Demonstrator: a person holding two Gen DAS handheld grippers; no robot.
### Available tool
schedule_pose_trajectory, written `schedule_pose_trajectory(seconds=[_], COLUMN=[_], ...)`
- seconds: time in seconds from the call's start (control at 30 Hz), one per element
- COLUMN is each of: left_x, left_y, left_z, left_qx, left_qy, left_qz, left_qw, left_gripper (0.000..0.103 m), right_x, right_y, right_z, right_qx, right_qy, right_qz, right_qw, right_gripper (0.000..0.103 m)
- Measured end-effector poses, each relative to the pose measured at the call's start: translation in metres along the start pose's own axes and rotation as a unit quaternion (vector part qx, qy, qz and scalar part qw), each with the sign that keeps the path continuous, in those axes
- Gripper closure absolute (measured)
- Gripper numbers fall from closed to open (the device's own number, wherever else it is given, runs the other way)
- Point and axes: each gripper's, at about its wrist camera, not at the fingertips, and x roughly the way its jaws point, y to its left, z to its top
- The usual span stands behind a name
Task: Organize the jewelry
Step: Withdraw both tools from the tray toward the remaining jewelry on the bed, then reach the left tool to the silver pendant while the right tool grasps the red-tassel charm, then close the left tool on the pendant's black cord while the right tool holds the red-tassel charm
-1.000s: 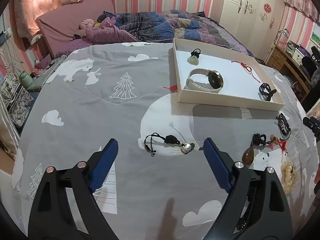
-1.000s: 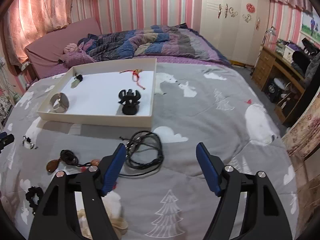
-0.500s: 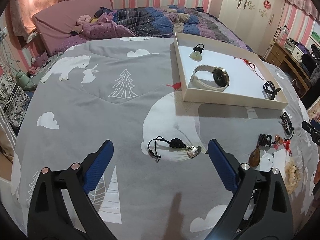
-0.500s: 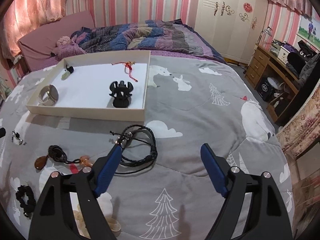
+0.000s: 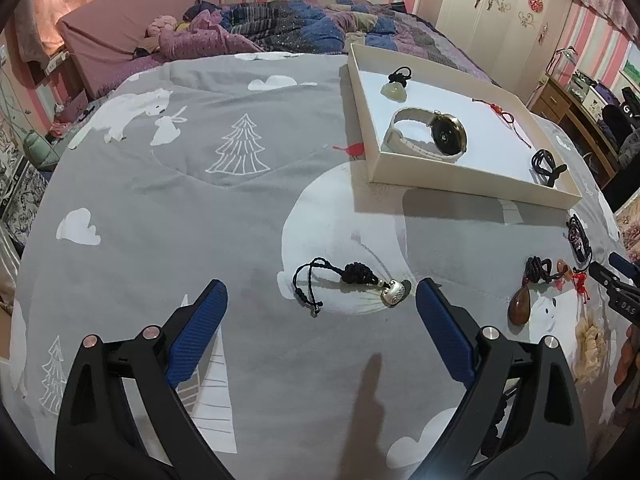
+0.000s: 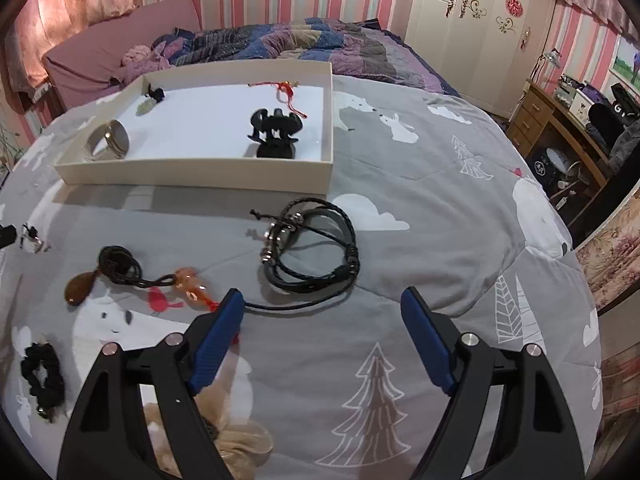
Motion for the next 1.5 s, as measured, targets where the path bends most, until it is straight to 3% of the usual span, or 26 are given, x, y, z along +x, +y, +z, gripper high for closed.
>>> schedule_pose_trajectory(seconds=[0.23,0.5,0.63,0.7,0.9,1.17,1.5], left_x=[0.008,0.021,0.024,0.026,0.031,0.021,0.028], left_y=[0.0,0.001,-0.001,-0.002,-0.004,0.0,-0.001], left_z=[-0.001,0.0,0.0,0.002,0.006,0.009,0.009], left_qx=[-0.004,-0.011,-0.006,-0.004,0.003,0.007,0.045], left_qy=[0.013,0.031,0.027,0.026,0.018,0.009,-0.01], left_qz=[-0.008,-0.018,-0.009,-0.004,0.008,0.008,0.05], left_qw=[0.9999,0.9993,0.9996,0.9996,0.9998,0.9999,0.9977], left_gripper=[0.011,0.021,0.022,0.022,0.023,0.026,0.024], right_x=[-0.006,0.007,0.008,0.007,0.007,0.006,0.008], right_y=[0.01,0.032,0.037,0.038,0.045,0.047,0.042], right_z=[-0.001,-0.006,-0.008,-0.008,-0.007,-0.007,-0.006], right_qx=[-0.006,-0.023,-0.028,-0.027,-0.044,-0.054,-0.045], right_qy=[0.002,0.032,0.034,0.035,0.025,0.021,0.021], right_qz=[0.026,0.052,0.053,0.059,0.066,0.079,0.083], right_qw=[1.0,0.998,0.998,0.997,0.997,0.995,0.995], right_gripper=[0.023,0.046,0.051,0.062,0.08,0.091,0.091])
